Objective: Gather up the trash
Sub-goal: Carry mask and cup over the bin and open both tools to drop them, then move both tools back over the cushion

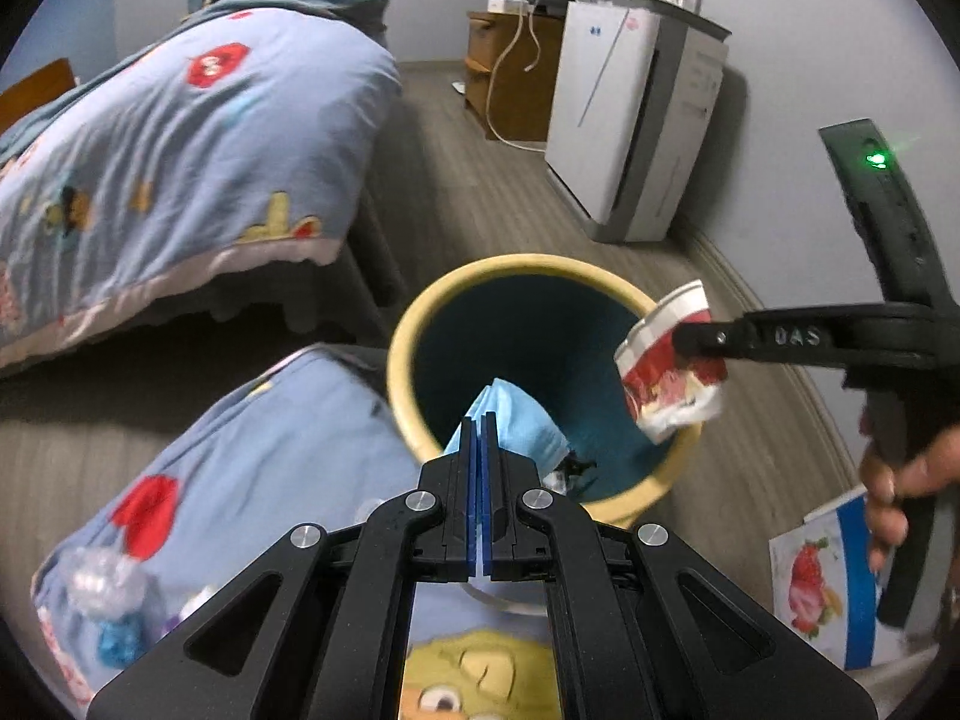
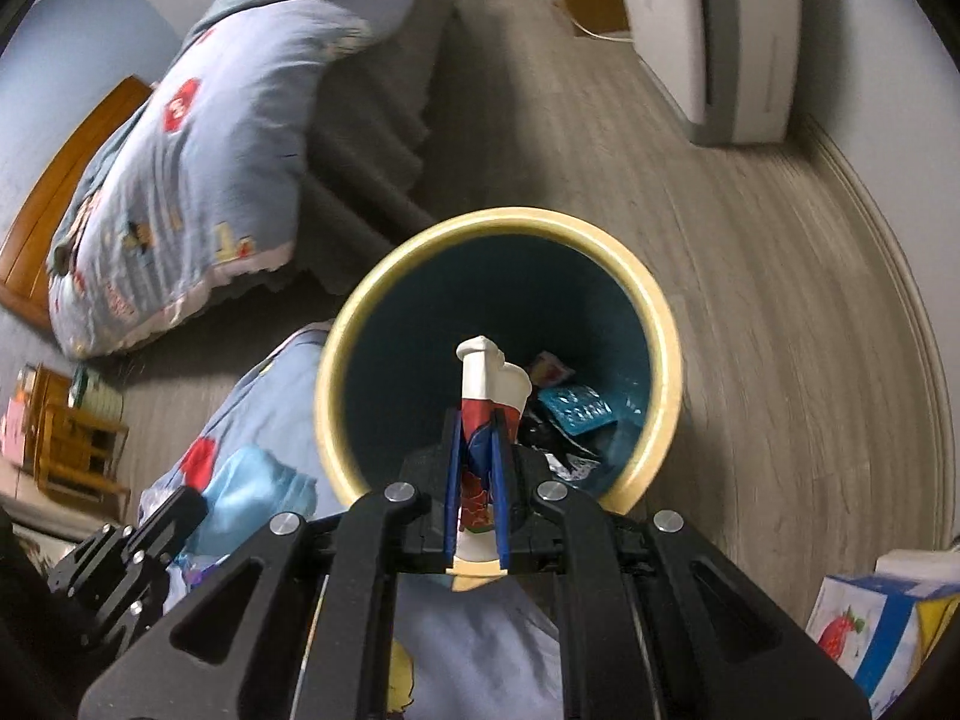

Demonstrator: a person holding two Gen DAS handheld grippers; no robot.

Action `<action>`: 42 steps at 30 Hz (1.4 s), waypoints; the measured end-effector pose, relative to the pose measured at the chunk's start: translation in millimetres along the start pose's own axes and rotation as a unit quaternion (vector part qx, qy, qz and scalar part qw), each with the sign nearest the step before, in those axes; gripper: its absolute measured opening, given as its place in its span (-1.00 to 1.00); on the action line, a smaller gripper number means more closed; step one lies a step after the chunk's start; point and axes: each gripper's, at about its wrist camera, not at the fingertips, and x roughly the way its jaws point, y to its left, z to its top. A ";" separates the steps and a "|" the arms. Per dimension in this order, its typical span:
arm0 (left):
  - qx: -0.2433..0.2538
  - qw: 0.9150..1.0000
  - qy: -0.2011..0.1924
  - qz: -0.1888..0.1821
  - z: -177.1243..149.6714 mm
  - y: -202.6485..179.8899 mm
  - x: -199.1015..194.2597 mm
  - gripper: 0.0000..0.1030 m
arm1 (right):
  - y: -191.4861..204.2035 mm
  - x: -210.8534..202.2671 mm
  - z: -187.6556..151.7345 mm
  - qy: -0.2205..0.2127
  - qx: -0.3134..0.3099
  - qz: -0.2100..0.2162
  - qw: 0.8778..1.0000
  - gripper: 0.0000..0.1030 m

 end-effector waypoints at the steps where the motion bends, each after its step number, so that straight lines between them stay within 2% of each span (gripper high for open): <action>1: 0.003 1.000 -0.004 0.002 2.7 -1.8 4.8 -0.97 | -4.1 2.3 0.4 0.001 0.007 0.000 1.000 -0.83; 8: 0.014 1.000 -0.026 0.006 22.9 -9.2 28.8 -0.91 | -7.0 6.6 3.2 -0.005 0.015 0.002 1.000 -0.81; 11: 0.009 1.000 -0.027 0.008 26.5 -6.4 32.3 -0.73 | -7.0 7.8 4.6 -0.006 0.017 0.001 1.000 -0.80; 12: 0.006 1.000 -0.029 0.006 26.4 -5.2 32.0 -0.61 | -6.8 7.8 5.2 -0.006 0.017 0.001 1.000 -0.79; 14: 0.004 1.000 -0.030 0.008 24.8 -3.6 30.7 -0.41 | -6.0 5.4 4.9 -0.010 0.015 0.001 1.000 -0.64; 15: 0.003 0.999 -0.032 0.007 22.9 -1.9 28.8 -0.33 | -5.4 4.5 5.0 -0.013 0.015 0.002 1.000 -0.48; 18: -0.003 1.000 -0.030 0.008 17.0 2.8 24.4 -0.33 | -2.6 1.9 5.6 -0.016 0.012 0.003 1.000 -0.42; 20: -0.010 1.000 -0.029 0.006 12.7 6.7 19.2 -0.21 | -1.0 -0.3 6.3 -0.019 0.012 0.006 1.000 -0.20; 21: -0.013 0.999 -0.031 0.009 9.5 9.9 14.4 0.01 | 0.4 -1.9 6.4 -0.022 0.012 0.005 1.000 -0.02; 23: -0.017 0.999 -0.035 0.014 5.2 14.8 5.6 0.15 | 4.8 -5.8 6.9 -0.029 0.008 0.005 1.000 0.15; 25: -0.023 0.999 -0.039 0.019 -0.3 23.0 -6.2 0.42 | 12.0 -9.9 7.5 -0.036 0.001 0.007 0.999 0.41; 28: -0.042 0.998 -0.042 0.024 -10.3 38.5 -25.6 0.58 | 25.1 -17.3 8.0 -0.050 -0.013 0.017 0.999 0.75; 32: -0.055 0.997 -0.040 0.049 -22.7 62.4 -51.5 0.72 | 50.2 -25.5 6.5 -0.064 -0.039 0.022 0.997 0.88; 42: -0.085 0.986 -0.036 0.137 -63.4 144.4 -127.1 0.82 | 127.1 -26.9 -13.9 -0.062 -0.127 0.030 0.989 0.89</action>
